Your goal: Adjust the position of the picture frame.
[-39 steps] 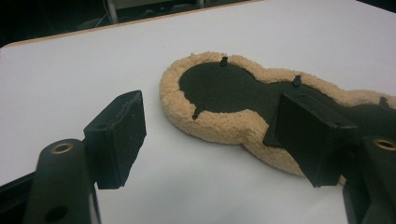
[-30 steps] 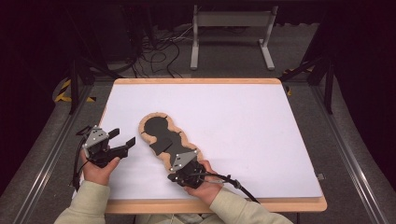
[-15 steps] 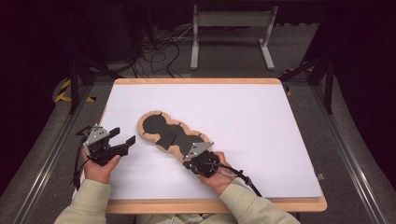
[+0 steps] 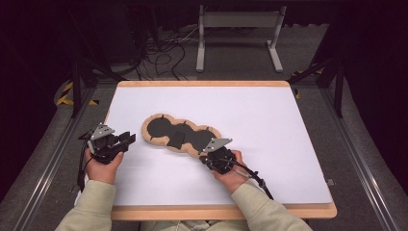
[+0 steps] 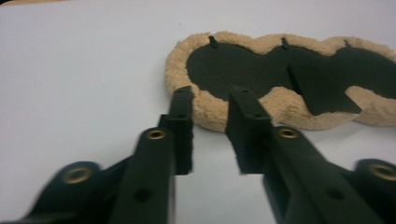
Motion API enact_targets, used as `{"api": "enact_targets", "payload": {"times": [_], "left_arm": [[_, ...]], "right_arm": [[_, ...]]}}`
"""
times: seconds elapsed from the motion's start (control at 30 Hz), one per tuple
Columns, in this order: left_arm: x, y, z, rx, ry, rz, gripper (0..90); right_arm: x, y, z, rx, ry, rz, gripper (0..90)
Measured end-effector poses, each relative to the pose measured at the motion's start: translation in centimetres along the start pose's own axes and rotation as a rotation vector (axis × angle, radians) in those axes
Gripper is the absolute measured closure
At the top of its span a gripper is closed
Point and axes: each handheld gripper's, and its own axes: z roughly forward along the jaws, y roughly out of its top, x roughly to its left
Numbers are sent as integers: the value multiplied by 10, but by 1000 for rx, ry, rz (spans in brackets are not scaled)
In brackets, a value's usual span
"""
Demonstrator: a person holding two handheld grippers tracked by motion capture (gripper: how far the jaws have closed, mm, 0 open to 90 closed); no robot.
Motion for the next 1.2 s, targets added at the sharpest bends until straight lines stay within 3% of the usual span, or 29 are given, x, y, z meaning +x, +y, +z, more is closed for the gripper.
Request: {"api": "enact_targets", "payload": {"times": [0.13, 0.3, 0.5, 0.67, 0.77, 0.8, 1.03, 1.17, 1.2], "left_arm": [[3, 8, 4, 21, 26, -18, 896], [10, 17, 21, 43, 40, -70, 898], [14, 29, 42, 80, 81, -49, 898], [23, 35, 65, 144, 70, -78, 898], [28, 34, 73, 157, 69, -92, 898], [33, 31, 79, 165, 66, -114, 898], [40, 26, 97, 181, 52, -106, 898], [41, 24, 106, 226, 15, -99, 898], [40, 25, 106, 231, 18, -79, 898]], "right_arm": [[-3, 2, -11, -36, 7, 4, 900], [-16, 0, -35, -87, -26, 40, 900], [-32, -10, -59, -117, -72, 89, 900], [-39, -19, -74, -133, -97, 114, 900], [-42, -25, -81, -139, -108, 126, 900], [-43, -27, -83, -141, -112, 131, 900], [-44, -34, -92, -144, -128, 147, 900], [-45, -37, -95, -149, -137, 155, 900], [-46, -37, -96, -150, -137, 155, 900]]}}
